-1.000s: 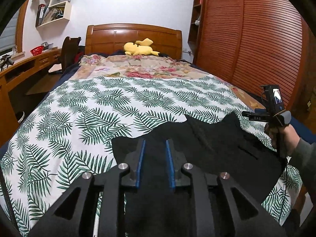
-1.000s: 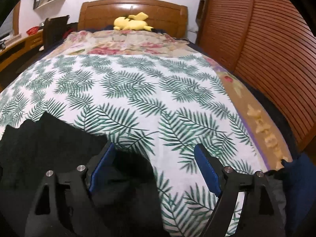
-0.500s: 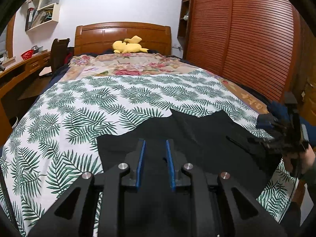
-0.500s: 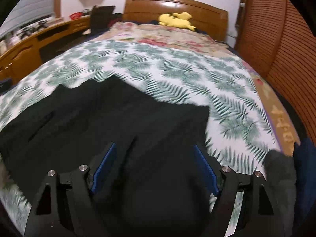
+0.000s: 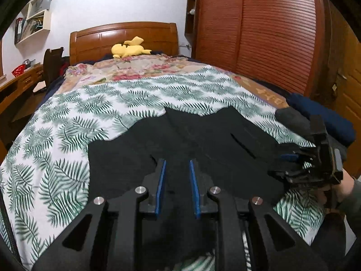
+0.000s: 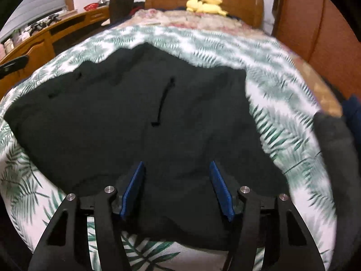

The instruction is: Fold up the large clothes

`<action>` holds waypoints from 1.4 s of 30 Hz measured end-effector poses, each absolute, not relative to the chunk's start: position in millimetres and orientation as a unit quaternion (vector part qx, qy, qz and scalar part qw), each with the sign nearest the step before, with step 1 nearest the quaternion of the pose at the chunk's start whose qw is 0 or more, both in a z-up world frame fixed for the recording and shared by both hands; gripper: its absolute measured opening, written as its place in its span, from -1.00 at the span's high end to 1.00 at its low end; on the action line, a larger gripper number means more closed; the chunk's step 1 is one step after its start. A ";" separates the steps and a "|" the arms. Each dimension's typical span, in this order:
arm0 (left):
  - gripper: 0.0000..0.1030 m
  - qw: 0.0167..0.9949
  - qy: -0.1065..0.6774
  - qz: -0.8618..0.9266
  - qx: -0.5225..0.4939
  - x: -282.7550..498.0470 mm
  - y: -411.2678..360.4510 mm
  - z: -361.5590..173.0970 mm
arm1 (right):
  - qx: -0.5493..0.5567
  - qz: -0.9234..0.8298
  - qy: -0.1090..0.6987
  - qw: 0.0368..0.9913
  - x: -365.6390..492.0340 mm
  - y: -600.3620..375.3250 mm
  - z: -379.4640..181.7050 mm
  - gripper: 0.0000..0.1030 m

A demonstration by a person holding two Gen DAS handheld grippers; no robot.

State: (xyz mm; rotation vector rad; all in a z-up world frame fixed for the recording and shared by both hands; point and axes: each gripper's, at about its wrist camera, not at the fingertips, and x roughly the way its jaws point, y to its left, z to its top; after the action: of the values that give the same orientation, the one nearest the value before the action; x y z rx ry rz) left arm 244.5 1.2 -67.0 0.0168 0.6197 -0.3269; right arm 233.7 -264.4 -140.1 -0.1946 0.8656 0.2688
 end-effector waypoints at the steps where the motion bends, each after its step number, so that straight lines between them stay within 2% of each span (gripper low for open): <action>1: 0.65 0.939 0.305 -0.160 0.011 241.6 -0.6 -67.9 | -0.091 0.131 0.414 0.896 233.6 -265.2 -143.4 -0.20; 14: 0.64 0.927 0.351 -0.133 -0.001 198.0 20.6 -120.2 | -0.103 0.119 0.365 0.918 201.9 -244.0 -108.0 -0.18; 21: 0.61 0.929 0.347 -0.130 -0.012 181.2 32.8 -122.3 | -0.093 0.173 0.349 0.916 194.3 -200.1 -100.6 -0.18; 27: 0.56 0.928 0.353 -0.119 -0.009 176.4 33.3 -129.1 | -0.090 0.213 0.345 0.910 201.8 -167.0 -111.2 -0.18; 33: 0.53 0.923 0.372 -0.099 -0.007 169.6 31.8 -138.7 | -0.081 0.230 0.364 0.899 212.2 -155.0 -152.7 -0.21; 42: 0.46 0.911 0.412 -0.031 -0.004 144.2 49.8 -157.9 | -0.089 0.231 0.345 0.905 204.2 -153.4 -150.8 -0.21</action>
State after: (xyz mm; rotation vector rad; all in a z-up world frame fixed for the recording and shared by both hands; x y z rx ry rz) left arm 144.2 49.8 -157.9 -0.0074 0.8485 -0.0634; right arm 204.2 -153.4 -150.8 -0.1843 0.7123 0.4769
